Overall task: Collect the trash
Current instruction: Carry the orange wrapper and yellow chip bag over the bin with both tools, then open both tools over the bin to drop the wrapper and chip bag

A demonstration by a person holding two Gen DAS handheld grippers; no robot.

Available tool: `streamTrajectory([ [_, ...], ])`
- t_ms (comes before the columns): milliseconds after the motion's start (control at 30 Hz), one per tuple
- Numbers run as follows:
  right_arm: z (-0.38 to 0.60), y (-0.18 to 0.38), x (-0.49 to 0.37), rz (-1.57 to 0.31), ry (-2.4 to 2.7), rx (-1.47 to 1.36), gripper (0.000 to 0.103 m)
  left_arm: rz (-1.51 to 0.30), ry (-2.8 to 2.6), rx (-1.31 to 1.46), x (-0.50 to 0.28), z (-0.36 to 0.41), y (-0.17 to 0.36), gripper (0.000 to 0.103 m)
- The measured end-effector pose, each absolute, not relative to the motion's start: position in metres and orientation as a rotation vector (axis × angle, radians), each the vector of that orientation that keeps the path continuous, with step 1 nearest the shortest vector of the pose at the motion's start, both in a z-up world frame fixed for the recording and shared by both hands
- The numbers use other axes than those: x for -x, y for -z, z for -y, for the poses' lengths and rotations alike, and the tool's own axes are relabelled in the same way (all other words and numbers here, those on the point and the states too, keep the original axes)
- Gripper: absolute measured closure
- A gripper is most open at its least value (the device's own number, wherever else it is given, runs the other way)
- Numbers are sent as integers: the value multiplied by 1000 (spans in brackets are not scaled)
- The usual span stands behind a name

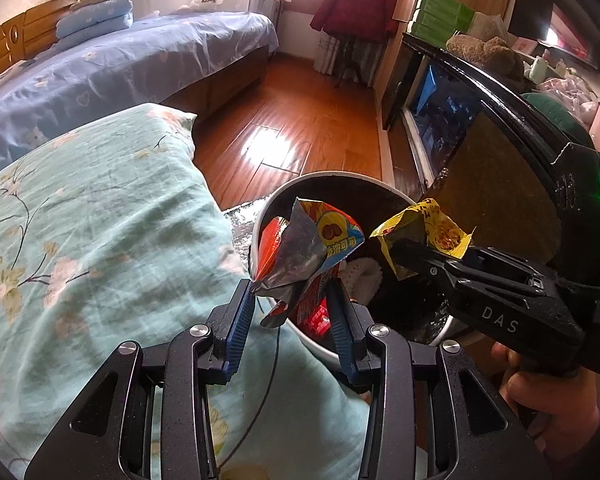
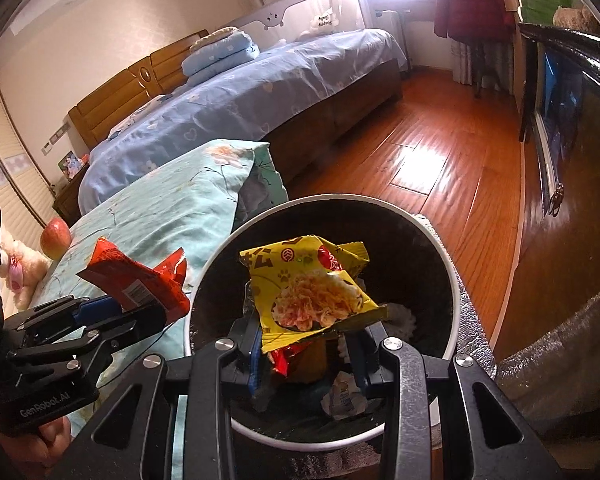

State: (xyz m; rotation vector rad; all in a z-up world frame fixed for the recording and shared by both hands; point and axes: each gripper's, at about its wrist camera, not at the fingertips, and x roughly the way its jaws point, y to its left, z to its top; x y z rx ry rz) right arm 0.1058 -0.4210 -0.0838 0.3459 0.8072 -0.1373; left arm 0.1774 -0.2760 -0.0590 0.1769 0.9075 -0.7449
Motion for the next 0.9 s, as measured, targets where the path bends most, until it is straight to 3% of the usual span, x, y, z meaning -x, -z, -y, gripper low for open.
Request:
streamTrajectory([
  [900, 433, 84, -111, -825, 140, -349, 68, -914, 762, -198, -184, 295, 62, 67],
])
